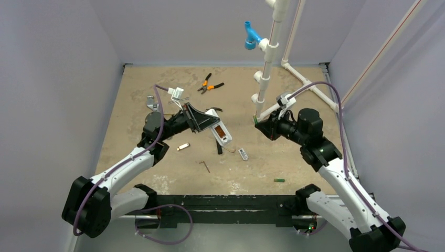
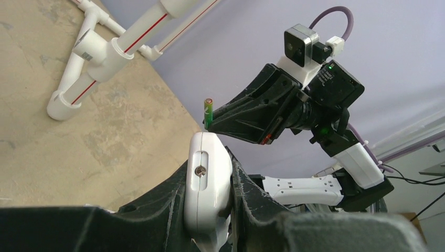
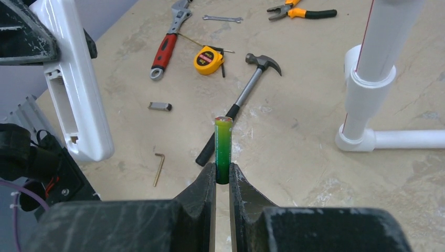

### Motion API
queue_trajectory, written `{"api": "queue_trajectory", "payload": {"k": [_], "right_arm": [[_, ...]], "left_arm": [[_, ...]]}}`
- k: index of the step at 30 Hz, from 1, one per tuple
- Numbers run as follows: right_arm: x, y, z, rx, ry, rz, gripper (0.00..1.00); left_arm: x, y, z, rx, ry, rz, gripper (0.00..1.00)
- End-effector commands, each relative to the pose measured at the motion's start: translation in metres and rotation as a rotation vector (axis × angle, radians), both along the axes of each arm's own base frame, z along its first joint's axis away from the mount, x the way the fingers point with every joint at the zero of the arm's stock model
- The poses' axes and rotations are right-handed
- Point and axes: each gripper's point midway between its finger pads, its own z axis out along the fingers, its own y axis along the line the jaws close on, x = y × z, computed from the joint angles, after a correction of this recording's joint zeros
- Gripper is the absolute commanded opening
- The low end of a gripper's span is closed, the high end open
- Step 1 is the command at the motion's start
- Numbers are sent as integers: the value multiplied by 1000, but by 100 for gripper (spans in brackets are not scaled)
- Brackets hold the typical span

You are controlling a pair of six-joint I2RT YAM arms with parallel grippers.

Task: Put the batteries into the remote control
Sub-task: Load the battery into the remote control.

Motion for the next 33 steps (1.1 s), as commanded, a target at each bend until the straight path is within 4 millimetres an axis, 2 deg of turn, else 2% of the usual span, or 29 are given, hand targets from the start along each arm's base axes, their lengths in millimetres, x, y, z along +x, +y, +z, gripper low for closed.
{"api": "queue_trajectory", "payload": {"k": [1,3,6,8,14,22,33], "right_arm": [[8,4,9,60,61,-45,0],[7,9,13,55,110,-42,0],[1,24,33,-7,46,-20,0],[-1,32,33,-71,42,-26,0],[-29,72,25,-163,102,107,0],[-46,95,39,-194,157,214,0],[-49,100,9,-316,263,279,0]], "left_arm": [[0,2,22,-18,-66,27,0],[2,3,19,-16,-53,39,0],[5,3,13,-12,-32,51,0],[8,4,8,-8,-14,61,0],[13,7,-7,-8,19,103,0],[15,5,-20,-37,46,96,0],[4,-2,-31,-91,99,50,0]]}}
